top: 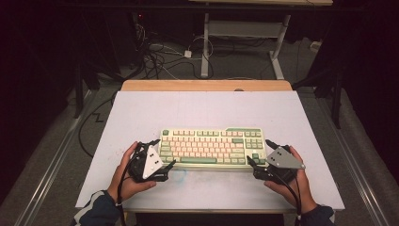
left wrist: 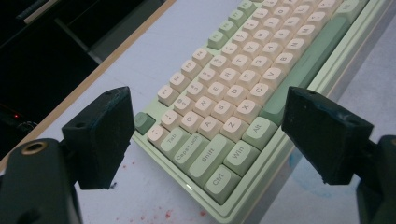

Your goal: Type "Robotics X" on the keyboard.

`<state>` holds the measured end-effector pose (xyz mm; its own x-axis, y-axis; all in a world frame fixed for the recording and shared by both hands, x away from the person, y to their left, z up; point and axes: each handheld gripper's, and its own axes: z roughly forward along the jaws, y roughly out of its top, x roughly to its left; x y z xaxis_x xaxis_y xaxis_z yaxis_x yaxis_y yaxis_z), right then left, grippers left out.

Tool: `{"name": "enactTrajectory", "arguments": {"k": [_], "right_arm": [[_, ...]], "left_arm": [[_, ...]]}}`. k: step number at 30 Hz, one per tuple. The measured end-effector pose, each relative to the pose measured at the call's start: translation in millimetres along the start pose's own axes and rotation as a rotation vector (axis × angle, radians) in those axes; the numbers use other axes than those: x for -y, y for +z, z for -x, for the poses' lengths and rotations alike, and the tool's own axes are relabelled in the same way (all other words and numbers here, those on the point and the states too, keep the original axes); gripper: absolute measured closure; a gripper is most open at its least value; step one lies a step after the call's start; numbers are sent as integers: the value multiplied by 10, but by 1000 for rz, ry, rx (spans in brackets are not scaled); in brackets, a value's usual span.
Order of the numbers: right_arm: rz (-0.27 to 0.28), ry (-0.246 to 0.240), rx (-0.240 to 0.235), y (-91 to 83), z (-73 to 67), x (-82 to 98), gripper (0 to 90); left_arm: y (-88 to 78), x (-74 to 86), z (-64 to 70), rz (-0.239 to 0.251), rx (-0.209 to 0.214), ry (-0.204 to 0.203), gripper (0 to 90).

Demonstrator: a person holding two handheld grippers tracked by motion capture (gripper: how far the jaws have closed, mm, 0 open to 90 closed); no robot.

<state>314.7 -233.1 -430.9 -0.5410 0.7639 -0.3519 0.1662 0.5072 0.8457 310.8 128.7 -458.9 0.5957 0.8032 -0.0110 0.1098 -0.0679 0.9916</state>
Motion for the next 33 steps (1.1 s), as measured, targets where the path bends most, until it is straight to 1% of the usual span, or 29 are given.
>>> {"name": "enactTrajectory", "arguments": {"k": [8, 10, 14, 15, 22, 33], "right_arm": [[0, 5, 12, -61, 43, 41, 207], [1, 11, 14, -77, 57, 51, 207], [-1, 13, 25, -109, 83, 76, 207], [-2, 13, 28, -118, 90, 83, 207], [-9, 20, 38, -168, 121, 134, 207], [-32, 26, 67, -238, 173, 248, 207]], "left_arm": [[-54, 25, -33, 5, -11, -4, 161], [-71, 36, -40, 9, -18, 5, 161], [-105, 42, -66, 7, -23, 6, 161], [-112, 43, -72, 9, -23, -1, 161], [-162, 82, -104, 5, -32, -6, 161], [-278, 157, -187, 3, -61, -21, 161]]}}
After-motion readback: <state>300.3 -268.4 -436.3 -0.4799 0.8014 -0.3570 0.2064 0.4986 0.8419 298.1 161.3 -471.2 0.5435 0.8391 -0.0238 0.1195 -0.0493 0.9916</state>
